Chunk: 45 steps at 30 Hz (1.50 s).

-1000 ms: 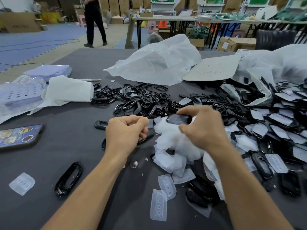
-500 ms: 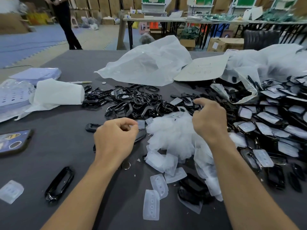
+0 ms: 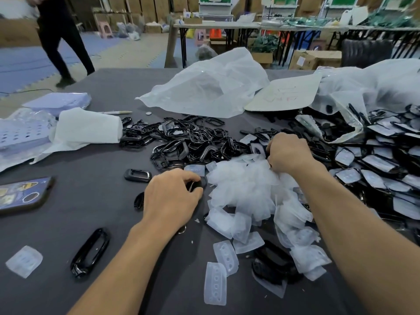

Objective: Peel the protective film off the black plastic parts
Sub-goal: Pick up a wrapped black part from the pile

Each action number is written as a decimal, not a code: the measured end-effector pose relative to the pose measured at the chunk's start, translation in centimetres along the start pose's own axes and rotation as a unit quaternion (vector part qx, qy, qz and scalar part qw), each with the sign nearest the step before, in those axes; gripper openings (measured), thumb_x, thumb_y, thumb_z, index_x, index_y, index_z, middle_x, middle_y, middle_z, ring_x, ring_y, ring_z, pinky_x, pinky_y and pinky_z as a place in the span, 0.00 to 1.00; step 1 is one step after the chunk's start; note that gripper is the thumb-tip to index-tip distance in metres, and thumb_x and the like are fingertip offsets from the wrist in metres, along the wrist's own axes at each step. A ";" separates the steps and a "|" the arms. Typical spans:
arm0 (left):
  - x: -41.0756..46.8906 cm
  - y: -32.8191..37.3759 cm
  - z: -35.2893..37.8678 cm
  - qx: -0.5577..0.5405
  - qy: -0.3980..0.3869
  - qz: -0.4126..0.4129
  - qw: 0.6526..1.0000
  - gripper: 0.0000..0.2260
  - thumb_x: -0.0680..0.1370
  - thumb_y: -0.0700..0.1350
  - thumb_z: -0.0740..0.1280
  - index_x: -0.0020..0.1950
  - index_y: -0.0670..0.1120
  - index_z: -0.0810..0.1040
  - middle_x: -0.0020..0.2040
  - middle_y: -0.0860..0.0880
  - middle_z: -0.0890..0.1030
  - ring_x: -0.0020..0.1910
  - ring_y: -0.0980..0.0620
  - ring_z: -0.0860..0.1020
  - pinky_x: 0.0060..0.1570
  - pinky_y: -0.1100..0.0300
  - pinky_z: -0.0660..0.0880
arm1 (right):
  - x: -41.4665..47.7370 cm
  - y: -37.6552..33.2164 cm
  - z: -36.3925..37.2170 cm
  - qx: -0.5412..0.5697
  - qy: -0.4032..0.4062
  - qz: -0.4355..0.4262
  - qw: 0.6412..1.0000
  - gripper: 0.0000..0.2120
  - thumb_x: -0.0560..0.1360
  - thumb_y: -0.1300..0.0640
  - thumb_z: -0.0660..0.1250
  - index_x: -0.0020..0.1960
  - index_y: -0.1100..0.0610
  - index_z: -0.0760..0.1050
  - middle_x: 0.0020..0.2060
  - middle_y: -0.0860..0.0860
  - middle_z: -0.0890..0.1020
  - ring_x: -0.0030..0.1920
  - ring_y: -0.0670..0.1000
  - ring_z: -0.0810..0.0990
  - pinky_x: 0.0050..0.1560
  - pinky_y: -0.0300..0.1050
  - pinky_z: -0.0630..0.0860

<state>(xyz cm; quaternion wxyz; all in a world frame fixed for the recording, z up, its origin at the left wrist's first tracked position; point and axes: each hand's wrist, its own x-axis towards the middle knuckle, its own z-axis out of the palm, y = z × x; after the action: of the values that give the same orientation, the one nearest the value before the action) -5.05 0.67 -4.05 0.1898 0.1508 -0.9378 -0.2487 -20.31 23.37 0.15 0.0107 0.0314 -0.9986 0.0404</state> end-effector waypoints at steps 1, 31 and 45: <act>0.0 0.0 0.0 0.002 -0.001 -0.003 1.000 0.11 0.71 0.55 0.76 0.53 0.62 0.86 0.49 0.59 0.86 0.51 0.51 0.83 0.48 0.58 0.74 | -0.2 0.0 -0.1 -0.003 0.019 -0.002 1.000 0.11 0.75 0.62 0.69 0.56 0.55 0.80 0.50 0.54 0.83 0.54 0.58 0.80 0.62 0.52 0.69; -0.5 0.3 -0.6 0.041 -0.009 0.062 0.997 0.11 0.71 0.52 0.74 0.52 0.63 0.87 0.49 0.57 0.87 0.54 0.51 0.81 0.53 0.59 0.67 | -12.1 -7.7 1.6 0.491 0.131 -0.112 0.854 0.04 0.76 0.51 0.74 0.43 0.49 0.82 0.30 0.40 0.83 0.31 0.44 0.80 0.33 0.33 0.72; 3.7 -2.4 -0.5 0.085 -0.020 0.041 0.995 0.21 0.79 0.45 0.66 0.73 0.53 0.77 0.71 0.50 0.80 0.71 0.48 0.74 0.72 0.50 0.62 | -11.9 -8.0 2.1 0.525 0.095 -0.099 0.840 0.12 0.73 0.50 0.76 0.33 0.52 0.80 0.23 0.45 0.78 0.25 0.45 0.74 0.30 0.39 0.70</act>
<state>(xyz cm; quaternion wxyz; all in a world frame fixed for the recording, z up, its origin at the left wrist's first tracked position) -7.70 -2.92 -3.87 0.1672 0.1230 -0.9644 -0.1637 -7.93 16.00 -1.55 0.0914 0.1274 -0.8136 0.5599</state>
